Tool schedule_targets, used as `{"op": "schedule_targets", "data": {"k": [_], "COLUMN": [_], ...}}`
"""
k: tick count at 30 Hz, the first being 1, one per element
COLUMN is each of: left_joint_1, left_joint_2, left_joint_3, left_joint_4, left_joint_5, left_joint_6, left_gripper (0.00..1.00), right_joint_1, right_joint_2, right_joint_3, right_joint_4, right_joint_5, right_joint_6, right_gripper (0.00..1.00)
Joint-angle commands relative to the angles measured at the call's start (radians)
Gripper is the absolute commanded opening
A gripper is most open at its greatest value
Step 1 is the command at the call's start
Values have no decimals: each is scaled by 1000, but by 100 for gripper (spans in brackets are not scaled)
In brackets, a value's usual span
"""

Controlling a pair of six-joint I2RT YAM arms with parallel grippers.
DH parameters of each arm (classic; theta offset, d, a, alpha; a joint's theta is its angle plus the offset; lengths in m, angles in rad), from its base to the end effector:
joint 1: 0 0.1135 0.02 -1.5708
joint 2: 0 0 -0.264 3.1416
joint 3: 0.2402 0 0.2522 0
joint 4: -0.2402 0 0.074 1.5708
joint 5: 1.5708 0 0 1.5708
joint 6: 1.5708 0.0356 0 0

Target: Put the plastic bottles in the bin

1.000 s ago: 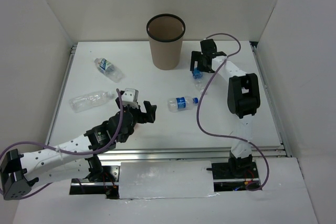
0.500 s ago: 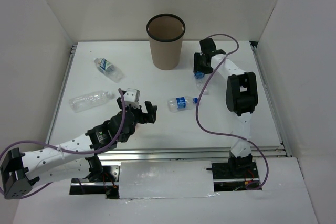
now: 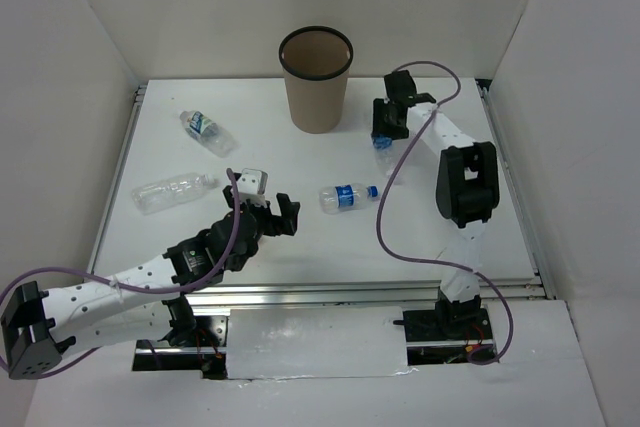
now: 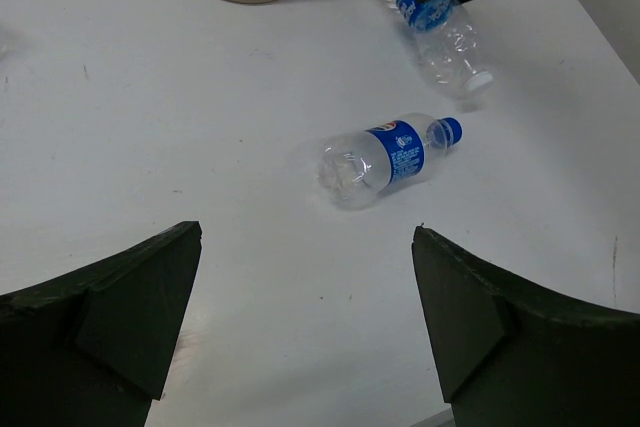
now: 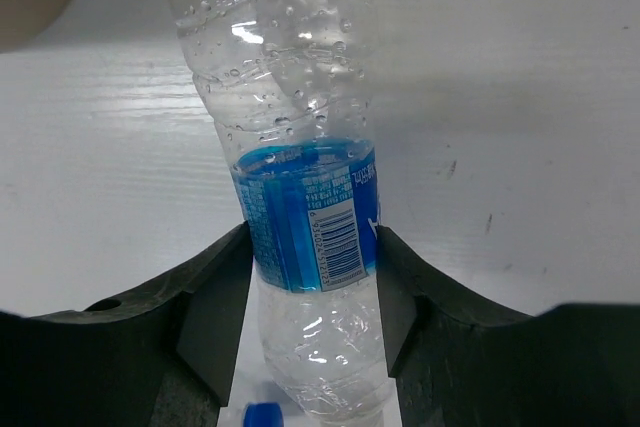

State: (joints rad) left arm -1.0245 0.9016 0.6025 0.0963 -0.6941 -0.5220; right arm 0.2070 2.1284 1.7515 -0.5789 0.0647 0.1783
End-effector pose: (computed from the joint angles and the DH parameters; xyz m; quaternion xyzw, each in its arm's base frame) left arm 0.1271 -0.1653 0.2853 -0.0270 0.7594 -0.2264 0.6094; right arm 0.4631 0.0949 0.2137 -0.0039 0.9526 0.0277 0.3028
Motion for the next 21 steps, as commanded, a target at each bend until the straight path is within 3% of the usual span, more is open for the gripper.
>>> {"op": "schedule_targets", "data": {"k": [1,8,12,15,21], "left_joint_1": [-5,-5,-5,-5,-6], "left_joint_2": [8,0,-16,-23,-49], "left_joint_3": [40,43,29,33,26], "left_joint_4": [26,19,29,26,29], "left_joint_5": [-7,-15,4,30,56], "left_joint_6": [19,8,-1,-9,-19], "left_gripper": [99,99,99,99,99], "right_joint_1": [6,6,6,6,6], "right_joint_2": [-179,-476,-690,-757,-717], "right_joint_3": [8,-58,-190,-236,-140], "right_joint_4": [8,144,486,688,925], "right_joint_5": [21,26,-99,-233,-370], "right_joint_6": [16,79,95,79,133], "right_gripper": [12,6,6,7,9]}}
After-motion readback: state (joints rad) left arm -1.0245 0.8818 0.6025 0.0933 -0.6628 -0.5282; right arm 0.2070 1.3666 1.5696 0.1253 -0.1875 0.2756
